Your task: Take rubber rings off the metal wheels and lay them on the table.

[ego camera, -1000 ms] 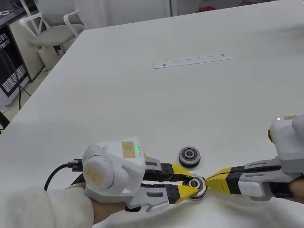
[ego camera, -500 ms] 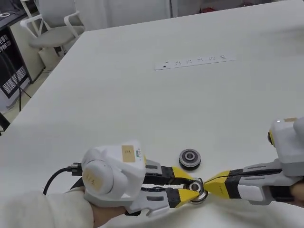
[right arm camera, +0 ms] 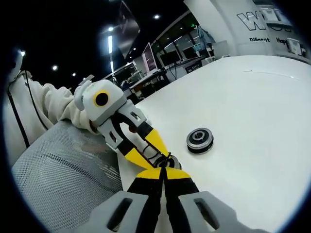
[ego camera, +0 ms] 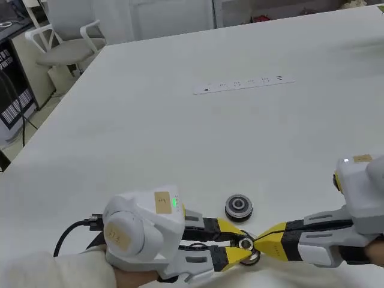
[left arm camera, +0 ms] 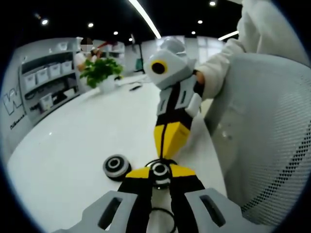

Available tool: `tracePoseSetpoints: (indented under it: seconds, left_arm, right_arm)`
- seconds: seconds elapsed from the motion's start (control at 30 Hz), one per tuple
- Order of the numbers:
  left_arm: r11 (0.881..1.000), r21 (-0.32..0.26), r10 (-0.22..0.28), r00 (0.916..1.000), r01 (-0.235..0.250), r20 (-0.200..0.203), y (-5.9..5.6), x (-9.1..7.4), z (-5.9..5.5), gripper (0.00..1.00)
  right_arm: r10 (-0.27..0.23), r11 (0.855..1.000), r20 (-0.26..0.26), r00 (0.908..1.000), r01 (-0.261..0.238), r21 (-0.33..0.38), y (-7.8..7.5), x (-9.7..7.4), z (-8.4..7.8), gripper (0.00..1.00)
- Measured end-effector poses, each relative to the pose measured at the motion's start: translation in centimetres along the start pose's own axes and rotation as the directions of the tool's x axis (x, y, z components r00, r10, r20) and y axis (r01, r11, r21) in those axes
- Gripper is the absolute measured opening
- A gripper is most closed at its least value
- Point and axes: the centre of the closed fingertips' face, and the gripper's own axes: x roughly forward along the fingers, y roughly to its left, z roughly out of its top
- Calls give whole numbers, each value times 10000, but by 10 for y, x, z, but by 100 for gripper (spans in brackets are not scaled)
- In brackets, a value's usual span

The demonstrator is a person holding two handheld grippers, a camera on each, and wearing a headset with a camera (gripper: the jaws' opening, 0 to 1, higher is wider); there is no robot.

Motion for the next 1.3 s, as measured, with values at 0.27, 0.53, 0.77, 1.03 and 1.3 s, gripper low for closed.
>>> tracePoseSetpoints:
  seconds: [0.27, 0.53, 0.77, 1.03, 1.3]
  left_arm:
    - [9999, 114, 4, 9996, -1, -278, 0, 0, 0, 14]
    - [9998, 191, -22, 9990, 30, -441, -1, 0, 0, 14]
    - [9998, 216, -20, 9990, 29, -439, -1, 0, 0, 15]
    - [9975, 700, -92, 9987, 127, -497, -3, 1, 1, 14]
    - [9979, 636, -105, 9988, 136, -485, -2, 1, 1, 14]
  right_arm:
    - [-92, 9999, -40, 9999, 92, 105, -1, 0, -1, 0]
    - [-226, 9996, -45, 9997, 227, 152, -2, -1, -2, 0]
    - [-250, 9991, -16, 9997, 250, 347, -2, -2, -1, 0]
    - [-243, 9979, 64, 9997, 239, 602, -4, -5, -2, 0]
    - [-232, 9981, 122, 9997, 225, 570, -7, -6, -1, 0]
